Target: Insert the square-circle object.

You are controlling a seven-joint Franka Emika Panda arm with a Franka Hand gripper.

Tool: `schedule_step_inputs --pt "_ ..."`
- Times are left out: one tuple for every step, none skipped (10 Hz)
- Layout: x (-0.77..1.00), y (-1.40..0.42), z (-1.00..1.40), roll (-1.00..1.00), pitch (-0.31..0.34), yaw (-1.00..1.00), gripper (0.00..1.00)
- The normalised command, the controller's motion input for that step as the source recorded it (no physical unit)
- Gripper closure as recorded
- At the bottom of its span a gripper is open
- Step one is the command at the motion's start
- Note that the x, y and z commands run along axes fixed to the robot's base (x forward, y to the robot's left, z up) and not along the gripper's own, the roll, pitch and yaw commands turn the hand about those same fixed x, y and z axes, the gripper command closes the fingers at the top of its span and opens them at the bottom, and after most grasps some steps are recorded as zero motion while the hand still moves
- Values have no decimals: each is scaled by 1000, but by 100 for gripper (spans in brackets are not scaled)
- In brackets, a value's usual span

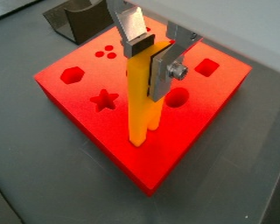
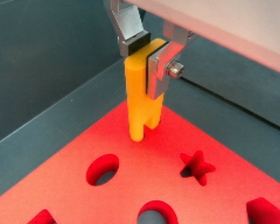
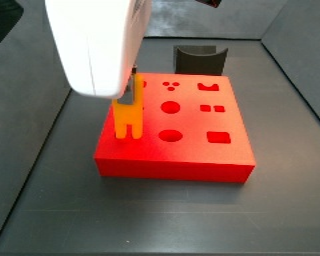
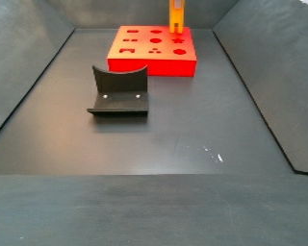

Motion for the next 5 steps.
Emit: schedule_step_inputs --pt "0 0 -680 -86 -164 -149 100" --pt "0 26 -606 -80 -116 -151 100" --pt "0 0 -1000 -17 -80 -160 100" --pt "0 0 -854 13 0 -137 100" --pt "0 0 0 0 0 0 100"
